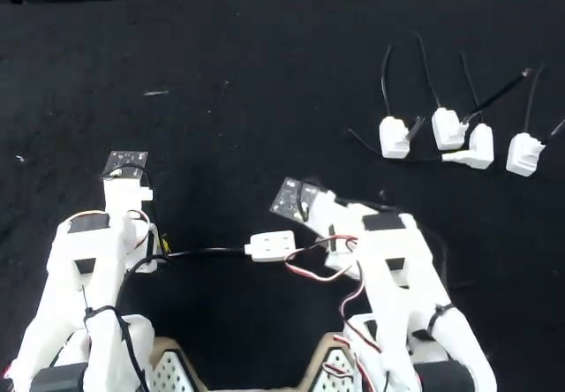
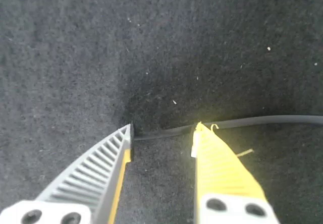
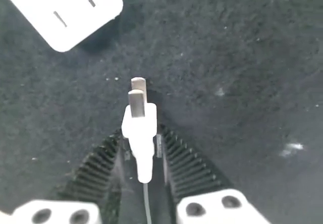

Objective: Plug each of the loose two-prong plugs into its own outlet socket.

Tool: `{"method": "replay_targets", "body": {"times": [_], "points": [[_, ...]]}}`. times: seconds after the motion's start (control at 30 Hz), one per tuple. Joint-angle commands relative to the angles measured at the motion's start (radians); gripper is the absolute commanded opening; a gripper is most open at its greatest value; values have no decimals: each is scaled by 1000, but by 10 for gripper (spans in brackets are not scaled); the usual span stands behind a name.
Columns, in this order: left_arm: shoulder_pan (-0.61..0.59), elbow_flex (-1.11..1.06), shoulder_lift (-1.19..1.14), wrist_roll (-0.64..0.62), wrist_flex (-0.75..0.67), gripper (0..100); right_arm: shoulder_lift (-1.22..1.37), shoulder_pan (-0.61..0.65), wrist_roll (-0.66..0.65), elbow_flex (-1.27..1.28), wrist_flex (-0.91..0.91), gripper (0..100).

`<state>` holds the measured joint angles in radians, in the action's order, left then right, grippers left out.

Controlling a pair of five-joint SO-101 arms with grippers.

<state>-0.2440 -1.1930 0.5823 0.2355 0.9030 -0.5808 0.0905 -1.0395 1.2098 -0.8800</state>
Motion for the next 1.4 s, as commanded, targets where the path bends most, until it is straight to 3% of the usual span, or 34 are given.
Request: {"method": "replay_targets", "body": {"times": [0.0,0.1,0.23,0.33,0.43,0.73,0.93,1.23,1.37], "points": [[5,-8,-11,-8,-28,195,-90,20,98,-136,-103,10],[2,-10,-3,-9,-26,195,-173,126,272,-226,-207,10],[-5,-10,0,-21,-26,195,-295,379,419,-274,-285,10],[-7,-8,6,-74,-26,195,-371,525,466,-220,-170,10],[-15,-16,63,-80,-14,195,-400,595,489,-108,55,10],[-91,-157,486,-143,6,195,-285,704,494,102,562,10],[-81,-214,807,-144,126,195,-159,724,563,173,821,10],[51,-298,1223,-172,273,195,-5,726,578,174,987,10],[91,-308,1234,-172,273,195,24,726,578,174,1014,10]]}}
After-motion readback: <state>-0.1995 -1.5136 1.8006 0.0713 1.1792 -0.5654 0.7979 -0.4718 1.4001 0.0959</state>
